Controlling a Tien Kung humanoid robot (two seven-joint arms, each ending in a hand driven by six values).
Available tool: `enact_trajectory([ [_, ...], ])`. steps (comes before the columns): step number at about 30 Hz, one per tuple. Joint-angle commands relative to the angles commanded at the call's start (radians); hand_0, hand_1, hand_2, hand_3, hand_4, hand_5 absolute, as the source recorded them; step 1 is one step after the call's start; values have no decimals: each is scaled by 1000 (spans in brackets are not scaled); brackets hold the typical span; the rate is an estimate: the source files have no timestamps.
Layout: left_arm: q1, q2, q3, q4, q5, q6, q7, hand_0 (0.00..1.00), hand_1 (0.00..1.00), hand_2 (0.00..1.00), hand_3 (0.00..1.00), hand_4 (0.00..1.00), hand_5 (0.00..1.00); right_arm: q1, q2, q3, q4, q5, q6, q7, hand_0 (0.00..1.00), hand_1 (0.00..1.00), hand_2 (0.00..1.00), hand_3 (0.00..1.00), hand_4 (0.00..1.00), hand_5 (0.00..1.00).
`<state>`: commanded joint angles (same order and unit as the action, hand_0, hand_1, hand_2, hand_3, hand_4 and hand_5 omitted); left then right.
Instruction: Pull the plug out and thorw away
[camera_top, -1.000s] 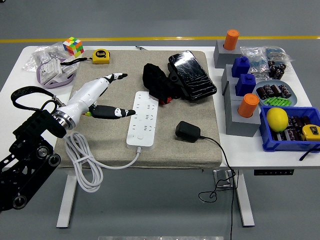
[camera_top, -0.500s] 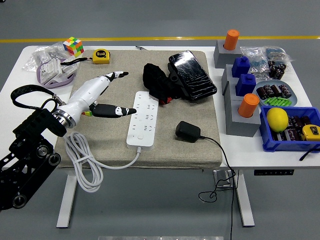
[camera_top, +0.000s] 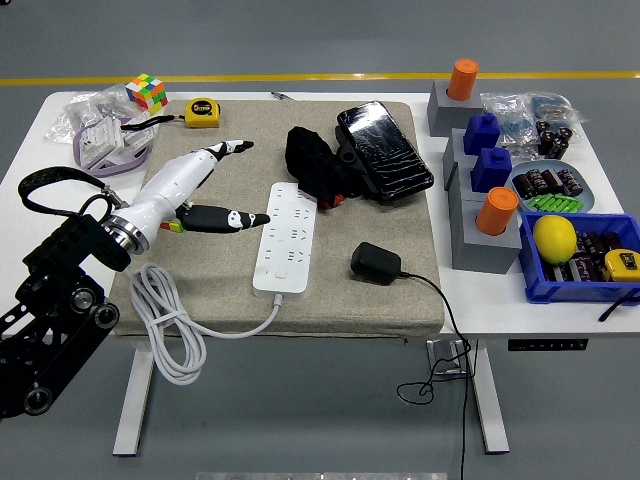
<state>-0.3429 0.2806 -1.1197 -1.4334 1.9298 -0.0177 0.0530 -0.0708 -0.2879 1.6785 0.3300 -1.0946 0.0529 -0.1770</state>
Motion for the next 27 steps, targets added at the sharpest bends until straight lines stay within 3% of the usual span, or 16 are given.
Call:
enact_trajectory([
  [4,3,-6,1,1,2,-4,5,882,908,909,940,998,508,-2,0,6,1,-25,-22,-17,573,661,675,594,998,473],
  [11,5,-20,-2,6,-1,-7,5,882,894,908,941,998,507,-7,2,12,1,-13,-11,-7,572,660,665,590,998,477],
  [27,4,-24,-8,4,-1,-13,8,882,885,906,939,998,506,-6,7,20,2,-19,-13,-8,572,660,668,588,998,478],
])
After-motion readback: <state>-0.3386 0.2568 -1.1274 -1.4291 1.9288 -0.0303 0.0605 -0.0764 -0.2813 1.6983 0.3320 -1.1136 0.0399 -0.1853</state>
